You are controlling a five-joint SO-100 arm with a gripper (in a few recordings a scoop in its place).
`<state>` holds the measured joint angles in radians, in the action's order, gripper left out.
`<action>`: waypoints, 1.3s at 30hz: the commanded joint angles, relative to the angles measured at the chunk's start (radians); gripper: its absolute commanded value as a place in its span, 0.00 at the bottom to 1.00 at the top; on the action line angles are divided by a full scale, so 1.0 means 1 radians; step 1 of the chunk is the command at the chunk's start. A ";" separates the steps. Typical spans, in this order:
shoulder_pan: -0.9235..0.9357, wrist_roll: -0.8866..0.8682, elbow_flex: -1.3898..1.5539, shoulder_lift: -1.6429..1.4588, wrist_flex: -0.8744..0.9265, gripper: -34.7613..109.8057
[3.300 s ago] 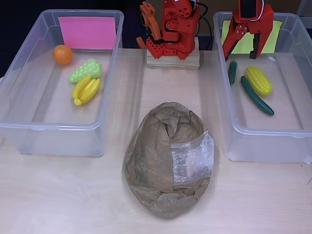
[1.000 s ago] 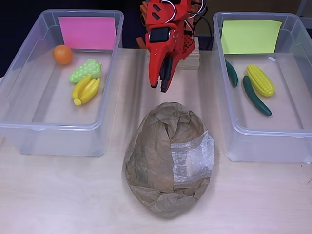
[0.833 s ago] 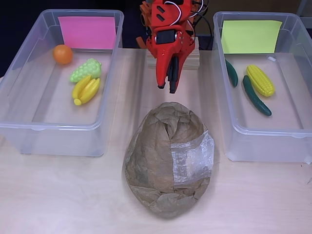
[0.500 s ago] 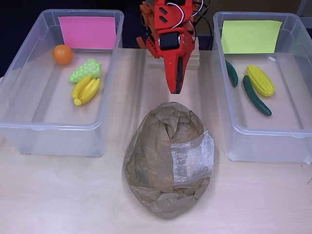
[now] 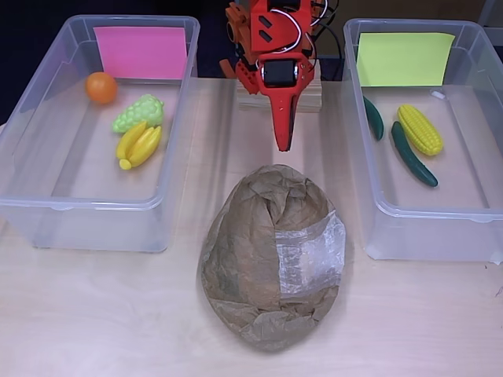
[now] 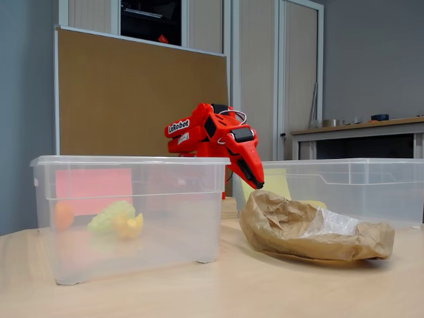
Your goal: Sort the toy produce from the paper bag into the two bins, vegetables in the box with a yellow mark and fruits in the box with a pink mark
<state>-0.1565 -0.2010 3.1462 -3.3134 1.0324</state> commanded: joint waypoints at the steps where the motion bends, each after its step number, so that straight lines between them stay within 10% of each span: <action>1: -0.002 0.018 -0.005 -0.008 0.072 0.24; 39: 0.049 0.192 -0.005 -0.011 0.183 0.24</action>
